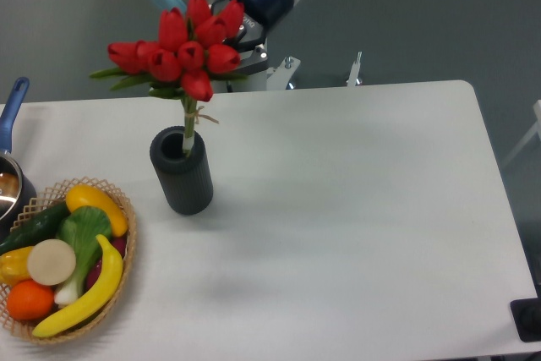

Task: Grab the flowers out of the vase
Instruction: 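Lift the tulips straight up out of the black vase, then carry the held tulips away from the vase and lower them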

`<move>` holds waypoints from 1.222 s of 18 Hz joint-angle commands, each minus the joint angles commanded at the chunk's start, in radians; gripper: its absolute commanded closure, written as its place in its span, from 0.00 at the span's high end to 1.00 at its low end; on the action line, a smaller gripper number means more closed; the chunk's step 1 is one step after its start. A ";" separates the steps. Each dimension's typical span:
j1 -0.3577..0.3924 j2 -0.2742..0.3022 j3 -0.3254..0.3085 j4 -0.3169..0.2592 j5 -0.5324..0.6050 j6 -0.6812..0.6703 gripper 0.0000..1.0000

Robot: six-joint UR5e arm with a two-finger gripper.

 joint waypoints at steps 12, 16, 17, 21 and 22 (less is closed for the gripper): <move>0.138 -0.055 0.108 0.000 0.028 -0.022 0.18; 0.138 -0.106 0.163 0.000 0.139 0.023 0.17; 0.138 -0.130 0.186 0.000 0.179 0.031 0.17; 0.117 -0.247 0.287 0.002 0.308 0.064 0.17; 0.111 -0.276 0.316 0.003 0.339 0.067 0.17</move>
